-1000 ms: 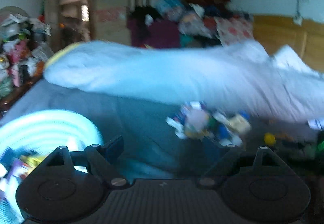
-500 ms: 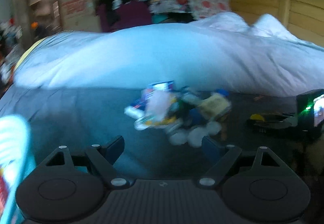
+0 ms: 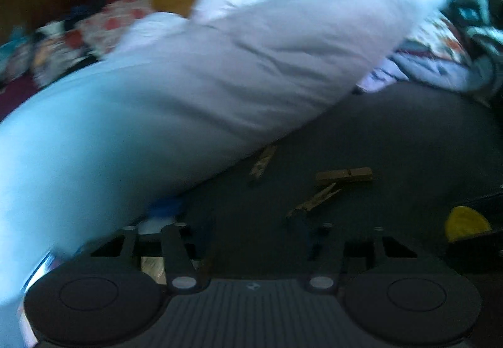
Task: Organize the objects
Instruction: 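Grasp the yellow cap with the right gripper while the left grasps a clothespin, then carry the yellow cap and clothespin to the basket and release both, then grasp a white cap with the left gripper while the right grasps a clothespin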
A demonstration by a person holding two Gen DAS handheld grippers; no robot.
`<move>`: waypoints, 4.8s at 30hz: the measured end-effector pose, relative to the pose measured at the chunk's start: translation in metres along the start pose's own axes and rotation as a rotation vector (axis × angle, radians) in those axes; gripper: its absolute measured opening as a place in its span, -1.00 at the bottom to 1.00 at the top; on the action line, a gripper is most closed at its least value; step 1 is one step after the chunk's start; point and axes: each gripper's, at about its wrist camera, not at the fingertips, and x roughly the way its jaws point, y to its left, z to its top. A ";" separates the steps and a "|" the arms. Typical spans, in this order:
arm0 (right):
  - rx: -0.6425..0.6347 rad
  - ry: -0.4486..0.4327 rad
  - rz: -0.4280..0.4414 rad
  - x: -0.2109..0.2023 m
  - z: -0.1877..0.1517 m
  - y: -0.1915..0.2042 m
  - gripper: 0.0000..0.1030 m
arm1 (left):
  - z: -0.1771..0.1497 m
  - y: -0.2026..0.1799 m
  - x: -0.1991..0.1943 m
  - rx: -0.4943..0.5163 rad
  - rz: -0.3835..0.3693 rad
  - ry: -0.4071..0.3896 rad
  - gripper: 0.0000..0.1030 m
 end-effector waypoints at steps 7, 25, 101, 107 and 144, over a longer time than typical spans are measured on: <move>0.058 0.012 0.037 0.008 0.002 -0.013 -0.22 | 0.016 0.001 0.041 0.064 -0.235 -0.006 -0.36; 0.095 0.022 0.054 0.011 -0.002 -0.016 -0.21 | 0.008 -0.019 0.055 0.147 -0.283 0.068 -0.43; -0.591 0.035 0.783 -0.065 0.005 0.515 0.54 | -0.283 0.136 -0.579 -1.053 1.169 0.075 0.66; -0.527 -0.093 0.758 -0.077 0.026 0.454 0.56 | -0.237 0.122 -0.565 -0.988 1.126 -0.016 0.72; -0.196 0.035 0.133 0.034 -0.022 0.068 0.31 | -0.120 0.038 -0.116 -0.695 0.370 0.079 -0.19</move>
